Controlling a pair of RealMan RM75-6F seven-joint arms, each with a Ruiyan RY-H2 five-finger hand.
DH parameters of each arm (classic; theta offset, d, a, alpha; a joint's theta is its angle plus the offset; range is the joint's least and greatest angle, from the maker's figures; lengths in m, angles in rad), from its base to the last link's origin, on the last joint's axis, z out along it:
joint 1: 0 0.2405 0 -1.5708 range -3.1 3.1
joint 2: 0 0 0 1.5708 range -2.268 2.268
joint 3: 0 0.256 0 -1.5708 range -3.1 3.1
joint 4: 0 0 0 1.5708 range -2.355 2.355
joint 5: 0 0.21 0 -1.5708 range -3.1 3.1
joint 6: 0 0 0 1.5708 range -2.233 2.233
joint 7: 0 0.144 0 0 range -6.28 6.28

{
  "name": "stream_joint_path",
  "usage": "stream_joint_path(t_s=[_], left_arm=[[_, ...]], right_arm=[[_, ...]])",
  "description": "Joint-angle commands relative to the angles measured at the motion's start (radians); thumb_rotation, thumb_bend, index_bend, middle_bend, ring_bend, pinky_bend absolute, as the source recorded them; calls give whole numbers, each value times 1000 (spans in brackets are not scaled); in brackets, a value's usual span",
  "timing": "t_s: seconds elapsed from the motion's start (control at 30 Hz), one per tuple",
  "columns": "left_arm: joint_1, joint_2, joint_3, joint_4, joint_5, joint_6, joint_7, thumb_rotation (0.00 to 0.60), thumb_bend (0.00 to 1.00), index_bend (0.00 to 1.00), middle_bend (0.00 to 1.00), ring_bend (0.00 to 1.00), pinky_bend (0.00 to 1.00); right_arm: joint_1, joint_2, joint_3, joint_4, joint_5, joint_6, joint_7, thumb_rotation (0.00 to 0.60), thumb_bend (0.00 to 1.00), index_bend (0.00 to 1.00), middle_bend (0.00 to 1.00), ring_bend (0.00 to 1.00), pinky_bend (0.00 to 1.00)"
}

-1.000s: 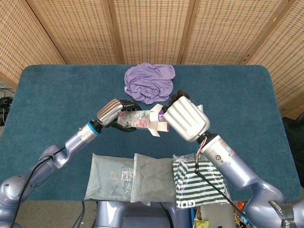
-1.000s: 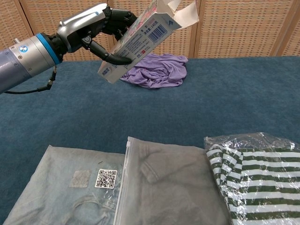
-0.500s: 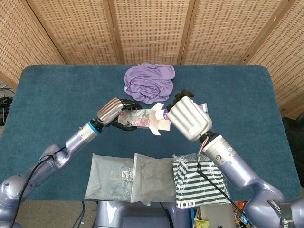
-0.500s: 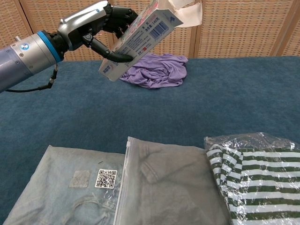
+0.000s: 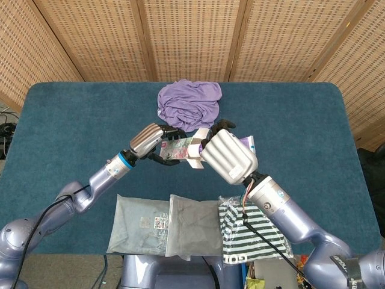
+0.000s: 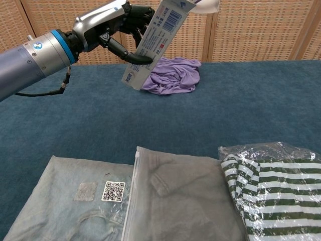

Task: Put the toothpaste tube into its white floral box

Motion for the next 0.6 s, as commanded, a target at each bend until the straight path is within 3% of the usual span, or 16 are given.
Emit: stream_joint_path(t_s=[0.03, 0.33, 0.47, 0.53, 0.6], left_arm=[[-3, 2, 0, -6, 0, -6, 6, 600, 538, 547, 509, 467, 536], [-14, 14, -2, -30, -3, -28, 22, 600, 538, 558, 511, 476, 543], [-21, 19, -7, -41, -8, -39, 30, 600, 538, 558, 511, 476, 544], [-23, 20, -9, -47, -10, -43, 33, 600, 538, 558, 511, 476, 543], [-26, 19, -12, -56, -12, -49, 36, 600, 539, 558, 510, 476, 543]], right_arm=[[10, -11, -7, 6, 6, 4, -14, 600, 828, 594, 618, 491, 484], [43, -13, -37, 22, 16, 28, -123, 600, 830, 593, 605, 492, 510], [52, -13, -47, 13, 17, 33, -149, 600, 828, 565, 526, 491, 510], [56, -16, -52, 9, 9, 35, -159, 600, 694, 484, 455, 468, 510], [62, -18, -60, 9, -7, 40, -188, 600, 285, 304, 288, 363, 465]])
